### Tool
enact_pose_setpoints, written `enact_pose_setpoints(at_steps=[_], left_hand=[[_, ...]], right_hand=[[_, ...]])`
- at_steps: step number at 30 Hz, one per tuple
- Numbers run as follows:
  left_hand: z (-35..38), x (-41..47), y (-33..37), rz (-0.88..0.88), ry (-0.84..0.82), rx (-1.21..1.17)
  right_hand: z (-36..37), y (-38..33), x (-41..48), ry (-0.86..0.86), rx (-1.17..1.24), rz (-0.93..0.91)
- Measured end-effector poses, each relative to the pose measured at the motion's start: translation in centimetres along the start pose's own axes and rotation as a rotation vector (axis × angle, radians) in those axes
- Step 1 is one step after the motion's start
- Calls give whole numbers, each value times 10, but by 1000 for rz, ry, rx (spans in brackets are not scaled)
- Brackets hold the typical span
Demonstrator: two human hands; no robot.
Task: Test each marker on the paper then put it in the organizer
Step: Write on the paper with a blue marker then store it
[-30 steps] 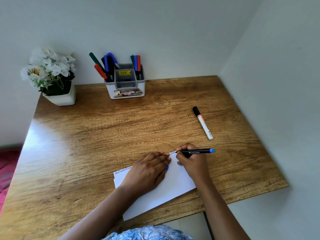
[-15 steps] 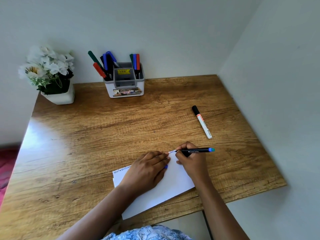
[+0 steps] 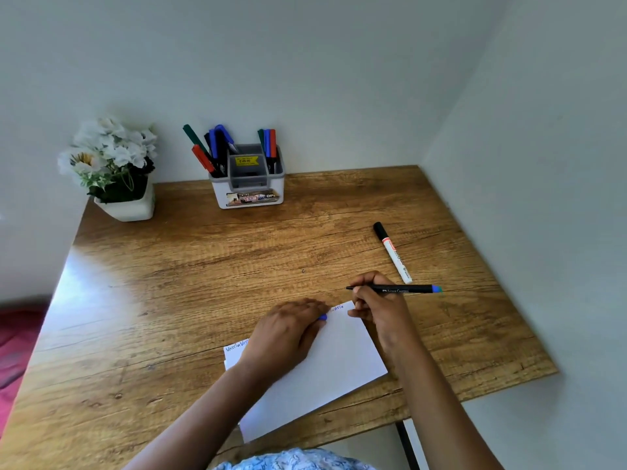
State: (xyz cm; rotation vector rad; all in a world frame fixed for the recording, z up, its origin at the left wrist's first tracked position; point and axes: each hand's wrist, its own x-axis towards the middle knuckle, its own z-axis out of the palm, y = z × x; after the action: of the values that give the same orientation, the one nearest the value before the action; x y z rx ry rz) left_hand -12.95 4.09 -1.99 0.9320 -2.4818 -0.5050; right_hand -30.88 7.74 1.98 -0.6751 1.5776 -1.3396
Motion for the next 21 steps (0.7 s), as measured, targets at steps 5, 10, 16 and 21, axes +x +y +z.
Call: enact_pose_setpoints(at_steps=[5,10,16,21], left_hand=[[-33,21,13,-539,195,-786],[-58,37,21,-855,389,-1634],[-70,39,24,-822,444,-1831],[-74,40,28,-792,407,-1851]], right_hand=[[17,-25,-8,-94,25,-113],[33,-44,-19,-163,28,-208],[45,-60,-28,-167,35,-236],[50,-67,-31,-183,65,-217]])
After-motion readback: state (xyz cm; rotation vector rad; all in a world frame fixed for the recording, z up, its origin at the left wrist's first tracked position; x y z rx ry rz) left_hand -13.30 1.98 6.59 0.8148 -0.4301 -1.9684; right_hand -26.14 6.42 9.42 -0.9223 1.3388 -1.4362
